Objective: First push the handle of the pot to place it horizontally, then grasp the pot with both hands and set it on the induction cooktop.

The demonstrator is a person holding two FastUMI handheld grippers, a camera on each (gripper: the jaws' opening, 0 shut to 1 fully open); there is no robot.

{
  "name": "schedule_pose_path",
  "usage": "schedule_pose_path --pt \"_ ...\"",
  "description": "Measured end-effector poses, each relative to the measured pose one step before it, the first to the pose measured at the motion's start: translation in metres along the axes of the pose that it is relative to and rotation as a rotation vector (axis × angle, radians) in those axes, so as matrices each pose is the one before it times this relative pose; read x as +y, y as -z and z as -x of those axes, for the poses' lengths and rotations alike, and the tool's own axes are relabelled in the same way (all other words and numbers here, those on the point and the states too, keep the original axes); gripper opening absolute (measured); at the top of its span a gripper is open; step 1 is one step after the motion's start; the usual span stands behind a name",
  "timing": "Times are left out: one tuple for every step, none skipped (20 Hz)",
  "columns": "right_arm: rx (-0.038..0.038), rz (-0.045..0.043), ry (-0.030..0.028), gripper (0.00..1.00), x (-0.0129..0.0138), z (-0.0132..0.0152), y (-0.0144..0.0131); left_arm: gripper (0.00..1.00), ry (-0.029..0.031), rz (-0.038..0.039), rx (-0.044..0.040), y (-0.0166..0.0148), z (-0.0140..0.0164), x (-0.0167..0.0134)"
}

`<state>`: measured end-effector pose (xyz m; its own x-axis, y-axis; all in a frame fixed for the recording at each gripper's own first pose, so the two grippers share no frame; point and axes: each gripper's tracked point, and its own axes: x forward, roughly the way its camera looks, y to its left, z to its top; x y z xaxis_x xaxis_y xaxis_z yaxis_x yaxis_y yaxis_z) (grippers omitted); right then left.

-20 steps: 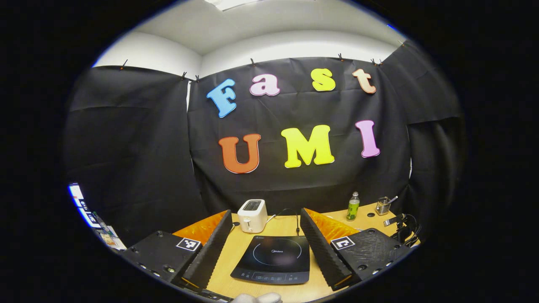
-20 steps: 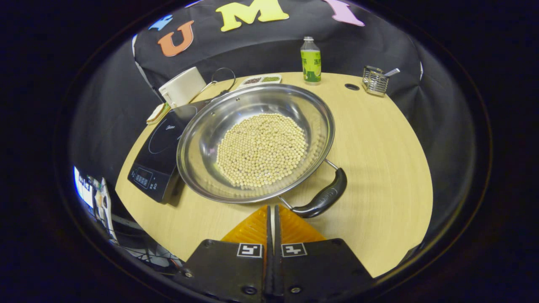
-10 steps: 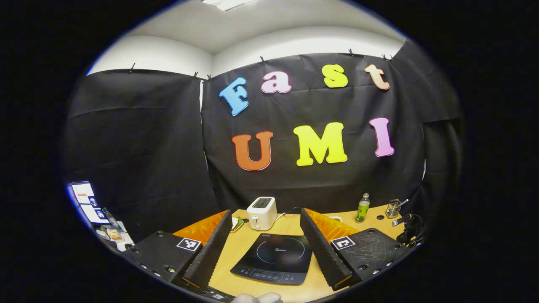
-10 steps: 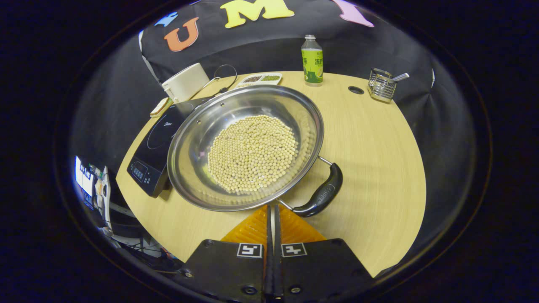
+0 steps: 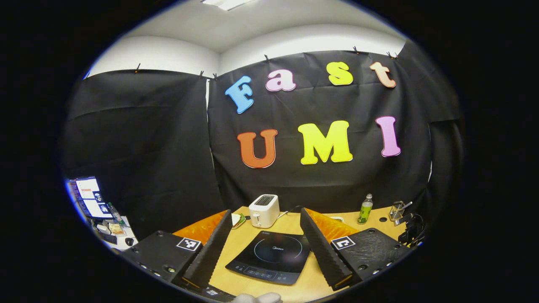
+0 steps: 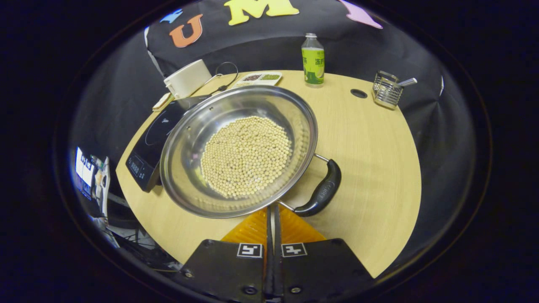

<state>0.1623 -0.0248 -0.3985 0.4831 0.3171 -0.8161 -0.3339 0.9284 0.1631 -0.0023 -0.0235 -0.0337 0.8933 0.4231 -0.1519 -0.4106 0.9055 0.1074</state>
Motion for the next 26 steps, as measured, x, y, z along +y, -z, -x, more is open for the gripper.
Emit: schedule_pose_path --pt "0.00546 0.01115 -0.00004 0.04 -0.00413 -0.00054 -0.00197 0.96 -0.00441 0.00499 0.00217 0.00145 0.00125 -0.00346" --pt "0.00442 0.01224 -0.00107 0.04 -0.00401 -0.00024 -0.00142 0.96 -0.00363 -0.00018 0.00194 0.00191 -0.00036 -0.0027" --pt "0.00451 0.01144 -0.00185 0.03 -0.00386 -0.00005 -0.00206 0.96 -0.00343 -0.0033 0.00318 0.00253 -0.00027 -0.00226" --pt "0.00792 0.00848 -0.00519 0.04 -0.00383 -0.00051 -0.00117 0.96 -0.00307 -0.00458 0.00167 0.00183 0.00014 -0.00255" --pt "0.00868 0.01225 -0.00747 0.0 -0.00237 -0.00044 -0.00201 0.96 -0.00364 -0.00357 0.00555 0.00276 -0.00084 -0.00315" --pt "0.00256 0.01748 -0.00193 0.04 -0.00386 -0.00006 -0.00184 0.96 -0.001 -0.00016 0.00541 0.00224 -0.0002 -0.00272" --pt "-0.00109 0.01924 0.00248 0.04 -0.00431 0.00061 -0.00162 0.96 -0.0004 0.00093 0.00349 0.00043 0.00074 -0.0028" --pt "0.00006 0.01659 0.00414 0.03 -0.00528 -0.00041 -0.00109 0.96 0.00009 -0.00056 0.004 0.00099 -0.00087 -0.00248" --pt "0.00017 0.0106 0.00426 0.03 -0.00542 -0.00046 -0.00272 0.96 -0.00195 -0.00022 0.00144 0.00204 -0.00107 -0.00107" --pt "0.00291 0.01027 0.00038 0.04 -0.00439 -0.00138 -0.00238 0.96 0.00036 0.00128 0.00172 0.00012 -0.00065 -0.00191" --pt "0.00409 0.0071 -0.00038 0.04 -0.00389 -0.00104 -0.00179 0.96 0.00132 0.00168 -0.00026 -0.00034 -0.00061 -0.00151" --pt "0.0002 0.00229 0.00014 0.0 -0.00421 -0.00138 -0.00155 0.96 0.00128 -0.00152 -0.00012 -0.00058 -0.00083 -0.0014" --pt "0.00077 -0.00228 0.00213 0.0 -0.00401 -0.00259 -0.00189 0.96 0.0014 -0.00372 -0.00022 0.00094 -0.00134 -0.00126" --pt "0.00374 -0.00474 0.00488 0.03 -0.0036 0.00001 -0.00018 0.96 0.00041 -0.00381 -0.00014 -0.00026 -0.00093 -0.00134" --pt "0.00113 -0.00192 0.00172 0.04 -0.00264 -0.00084 -0.00021 0.96 0.00336 -0.00254 0.00324 0.00186 -0.00049 -0.00161" --pt "-0.00191 -0.00267 0.00756 0.04 -0.00177 0.00056 -0.0001 0.96 0.00504 -0.00052 -0.00149 -0.00013 -0.00066 -0.00222" --pt "-0.00513 -0.00707 0.00491 0.04 -0.00155 -0.00008 -0.00038 0.96 0.00416 -0.00188 -0.00041 0.00027 -0.00148 -0.00136" --pt "-0.00813 -0.0109 0.00163 0.04 0.00045 0.00131 -0.00015 0.96 0.00835 -0.00216 -0.00067 0.00095 -0.00204 -0.00237" --pt "-0.01068 -0.012 0.00115 0.04 0.00101 0.00233 -0.00062 0.96 0.00764 -0.00216 0.0006 0.00204 -0.00198 -0.00204" --pt "-0.01661 -0.01951 0.00595 0.01 0.00002 0.0022 -0.00024 0.96 0.00937 -0.00112 0.00149 0.00247 -0.0027 -0.00184" --pt "-0.01697 -0.01991 0.00442 0.04 0.00037 0.00313 -0.00044 0.96 0.01476 0.00179 0.00044 0.00337 -0.00306 -0.00352" --pt "-0.01736 -0.01654 0.00756 0.04 0.00027 0.00385 0.00087 0.96 0.01592 0.00236 0.00155 0.00307 -0.00322 -0.00296" --pt "-0.01632 -0.01075 0.01193 0.04 -0.00149 0.00426 0.00014 0.96 0.02084 0.00588 0.0024 0.00427 -0.00427 -0.00347" --pt "-0.01688 -0.01042 0.00674 0.01 -0.00022 0.00563 0.00085 0.96 0.02091 0.00738 0.00674 0.00565 -0.00415 -0.00402" --pt "-0.01484 -0.00893 0.00991 0.01 -0.00148 0.00463 -0.0001 0.97 0.01888 0.0037 0.00612 0.00494 -0.00381 -0.0018" --pt "-0.02285 -0.0056 0.01186 0.01 -0.00229 0.00555 -0.00093 0.96 0.01599 0.00368 0.00322 0.00568 -0.00591 -0.0021"
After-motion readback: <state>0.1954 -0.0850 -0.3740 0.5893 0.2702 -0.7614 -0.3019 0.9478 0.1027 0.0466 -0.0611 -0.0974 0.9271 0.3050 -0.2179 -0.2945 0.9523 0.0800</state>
